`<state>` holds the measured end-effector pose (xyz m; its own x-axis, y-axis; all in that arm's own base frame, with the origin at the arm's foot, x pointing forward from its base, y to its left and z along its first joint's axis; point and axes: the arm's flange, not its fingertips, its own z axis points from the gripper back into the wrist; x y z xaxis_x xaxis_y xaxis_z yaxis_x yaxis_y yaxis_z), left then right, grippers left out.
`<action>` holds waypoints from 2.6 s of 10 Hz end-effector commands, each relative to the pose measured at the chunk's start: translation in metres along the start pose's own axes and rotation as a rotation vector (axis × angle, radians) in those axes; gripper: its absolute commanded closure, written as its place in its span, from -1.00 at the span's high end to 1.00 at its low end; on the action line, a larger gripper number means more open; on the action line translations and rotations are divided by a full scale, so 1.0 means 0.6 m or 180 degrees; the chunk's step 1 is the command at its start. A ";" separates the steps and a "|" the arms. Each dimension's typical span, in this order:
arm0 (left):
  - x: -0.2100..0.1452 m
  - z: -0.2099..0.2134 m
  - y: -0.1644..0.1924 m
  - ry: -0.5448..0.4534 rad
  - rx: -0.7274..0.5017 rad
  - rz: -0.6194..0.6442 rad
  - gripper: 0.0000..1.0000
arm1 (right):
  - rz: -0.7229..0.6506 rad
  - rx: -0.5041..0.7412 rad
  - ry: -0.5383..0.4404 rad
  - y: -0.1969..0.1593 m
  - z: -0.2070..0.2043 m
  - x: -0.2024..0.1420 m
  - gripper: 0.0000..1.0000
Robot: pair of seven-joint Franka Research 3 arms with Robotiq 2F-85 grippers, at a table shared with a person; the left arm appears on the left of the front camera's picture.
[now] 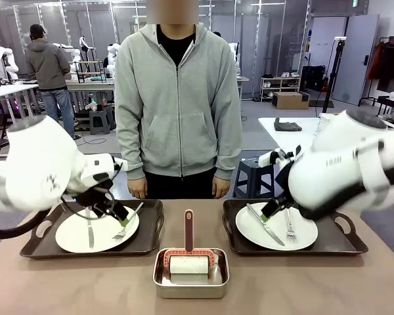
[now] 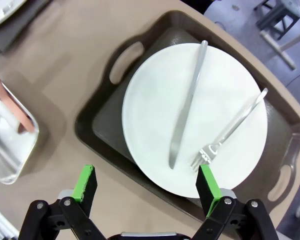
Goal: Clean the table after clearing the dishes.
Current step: When the left (or right) Handle tray is removed, use the left hand (or right hand) to clean the left (or right) side of the table with the Lint Roller.
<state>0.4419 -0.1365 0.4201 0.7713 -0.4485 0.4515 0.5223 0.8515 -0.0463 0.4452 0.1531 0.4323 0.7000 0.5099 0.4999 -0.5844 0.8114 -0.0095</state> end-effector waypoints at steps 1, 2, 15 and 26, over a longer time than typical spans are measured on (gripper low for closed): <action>0.026 0.038 0.065 0.0133 -0.0546 0.0048 1.00 | -0.0106 0.0523 0.0103 -0.061 0.023 0.032 1.00; 0.028 0.059 0.098 0.0140 -0.0976 0.0132 1.00 | -0.0248 0.0900 0.0091 -0.088 0.041 0.043 1.00; -0.415 0.276 0.520 -0.1008 -0.2726 0.2139 1.00 | -0.2610 0.2695 -0.0483 -0.479 0.248 -0.348 1.00; -0.511 0.280 0.566 -0.1239 -0.2619 0.2733 1.00 | -0.2918 0.2587 -0.0571 -0.520 0.251 -0.422 1.00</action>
<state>0.3234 0.3365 0.4170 0.8891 0.4009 0.2208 0.0767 0.3449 -0.9355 0.3889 -0.2716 0.4385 0.9568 -0.2510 0.1468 -0.0348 0.4022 0.9149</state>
